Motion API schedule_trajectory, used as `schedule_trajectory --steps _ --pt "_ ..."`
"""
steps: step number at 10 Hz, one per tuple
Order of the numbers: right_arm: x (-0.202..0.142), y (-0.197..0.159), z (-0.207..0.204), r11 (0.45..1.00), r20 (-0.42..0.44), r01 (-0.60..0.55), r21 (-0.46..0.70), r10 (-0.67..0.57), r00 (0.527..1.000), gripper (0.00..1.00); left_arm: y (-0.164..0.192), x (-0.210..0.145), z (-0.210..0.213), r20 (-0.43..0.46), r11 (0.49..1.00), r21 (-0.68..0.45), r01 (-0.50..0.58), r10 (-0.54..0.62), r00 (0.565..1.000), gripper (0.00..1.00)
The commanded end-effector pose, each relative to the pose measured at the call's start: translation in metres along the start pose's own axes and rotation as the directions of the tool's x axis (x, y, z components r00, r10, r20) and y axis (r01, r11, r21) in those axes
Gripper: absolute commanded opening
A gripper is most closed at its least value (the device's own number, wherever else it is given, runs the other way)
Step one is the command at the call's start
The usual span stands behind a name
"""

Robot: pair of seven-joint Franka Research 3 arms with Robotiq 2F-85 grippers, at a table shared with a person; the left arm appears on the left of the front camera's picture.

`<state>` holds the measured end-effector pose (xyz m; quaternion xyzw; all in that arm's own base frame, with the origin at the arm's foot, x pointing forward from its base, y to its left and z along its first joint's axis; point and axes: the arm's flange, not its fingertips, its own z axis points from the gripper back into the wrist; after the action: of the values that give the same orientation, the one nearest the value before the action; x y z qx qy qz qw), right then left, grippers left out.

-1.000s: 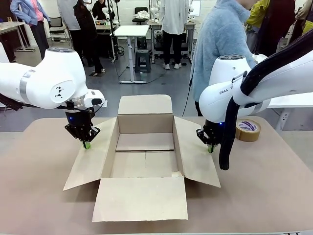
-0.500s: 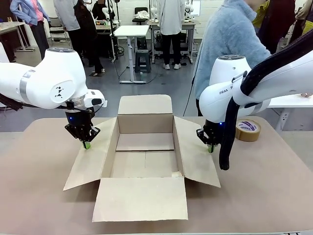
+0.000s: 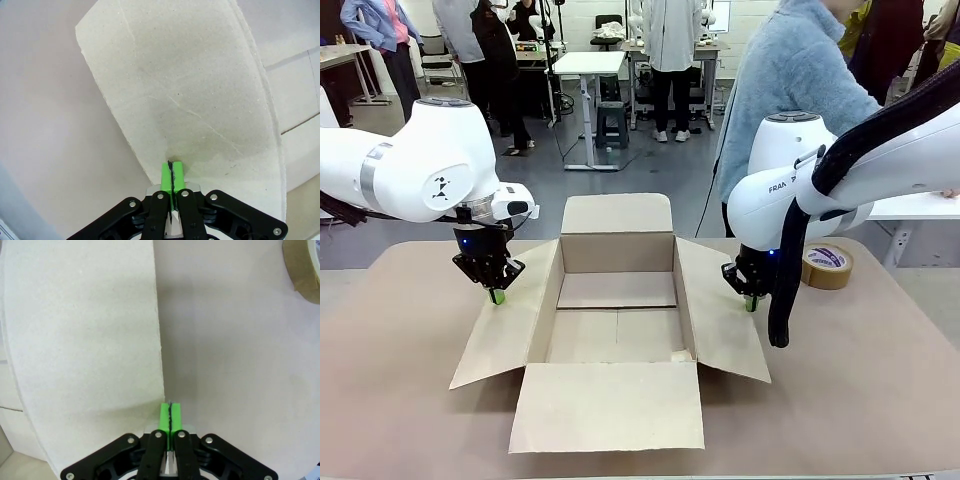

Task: Wrap the clocks to prevent damage.
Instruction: Once the human has placed the objects inside and stepped back, release both hands from the side flaps of the Package Box.

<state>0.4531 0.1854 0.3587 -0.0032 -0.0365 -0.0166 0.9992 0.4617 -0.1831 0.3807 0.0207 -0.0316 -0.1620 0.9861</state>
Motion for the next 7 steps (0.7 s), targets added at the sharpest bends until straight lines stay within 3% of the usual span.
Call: schedule_trajectory --steps 1,7 --pt "-0.0015 0.0009 -0.0004 1.000 0.009 0.014 -0.006 -0.014 1.000 0.01 0.0004 -0.0004 -0.0002 0.004 1.000 0.007 -0.004 0.004 1.000 0.00" --pt "-0.0015 0.0009 -0.0004 1.000 0.009 0.014 -0.006 -0.014 1.000 0.01 0.0004 -0.0004 -0.0002 0.004 1.000 0.007 -0.004 0.004 1.000 0.00"
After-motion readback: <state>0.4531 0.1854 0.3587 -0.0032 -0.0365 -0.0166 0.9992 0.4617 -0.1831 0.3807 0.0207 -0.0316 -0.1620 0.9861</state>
